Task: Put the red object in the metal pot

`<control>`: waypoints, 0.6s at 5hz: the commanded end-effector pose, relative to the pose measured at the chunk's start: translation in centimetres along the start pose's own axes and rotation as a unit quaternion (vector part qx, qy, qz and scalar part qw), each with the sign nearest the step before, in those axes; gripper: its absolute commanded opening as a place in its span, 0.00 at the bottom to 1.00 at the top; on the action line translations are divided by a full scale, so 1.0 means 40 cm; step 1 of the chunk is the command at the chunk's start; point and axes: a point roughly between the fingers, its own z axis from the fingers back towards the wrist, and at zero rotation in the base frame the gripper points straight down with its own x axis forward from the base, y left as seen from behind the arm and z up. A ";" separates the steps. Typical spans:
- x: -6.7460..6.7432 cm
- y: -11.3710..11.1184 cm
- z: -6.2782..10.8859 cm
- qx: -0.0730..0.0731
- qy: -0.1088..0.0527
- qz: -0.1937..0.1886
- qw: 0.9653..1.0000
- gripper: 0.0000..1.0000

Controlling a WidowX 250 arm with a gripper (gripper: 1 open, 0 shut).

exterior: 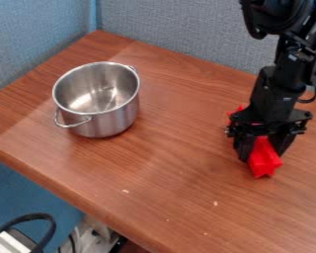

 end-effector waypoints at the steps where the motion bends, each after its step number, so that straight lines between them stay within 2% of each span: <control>1: 0.030 0.005 0.084 -0.032 -0.026 -0.009 0.999 0.00; 3: 0.039 0.031 0.121 -0.013 -0.026 -0.053 0.998 0.00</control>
